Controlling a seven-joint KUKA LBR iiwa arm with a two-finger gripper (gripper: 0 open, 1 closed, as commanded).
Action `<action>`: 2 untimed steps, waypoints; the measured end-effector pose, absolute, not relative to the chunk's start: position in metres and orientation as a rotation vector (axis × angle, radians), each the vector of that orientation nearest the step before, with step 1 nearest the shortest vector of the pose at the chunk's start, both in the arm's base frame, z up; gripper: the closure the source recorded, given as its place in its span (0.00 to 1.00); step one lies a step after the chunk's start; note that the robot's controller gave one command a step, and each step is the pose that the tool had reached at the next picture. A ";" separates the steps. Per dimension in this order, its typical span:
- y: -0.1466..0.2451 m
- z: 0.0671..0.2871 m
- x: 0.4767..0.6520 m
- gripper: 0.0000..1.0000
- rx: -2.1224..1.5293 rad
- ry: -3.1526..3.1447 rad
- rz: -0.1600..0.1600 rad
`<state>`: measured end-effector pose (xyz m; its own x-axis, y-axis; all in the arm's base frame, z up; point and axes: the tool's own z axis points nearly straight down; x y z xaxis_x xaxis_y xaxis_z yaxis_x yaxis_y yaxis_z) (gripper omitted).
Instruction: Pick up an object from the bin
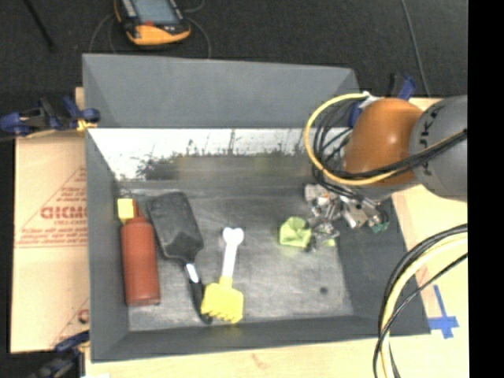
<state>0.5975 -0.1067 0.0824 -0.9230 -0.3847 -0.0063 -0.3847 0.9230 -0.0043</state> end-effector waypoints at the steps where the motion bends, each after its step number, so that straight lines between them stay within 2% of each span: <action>1: -0.107 0.271 0.610 1.00 -0.593 3.072 -0.008; 2: -0.106 0.267 0.608 1.00 -0.594 3.080 -0.002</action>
Offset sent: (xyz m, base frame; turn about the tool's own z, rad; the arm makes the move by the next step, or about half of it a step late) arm 0.0000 0.0000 0.0000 0.0000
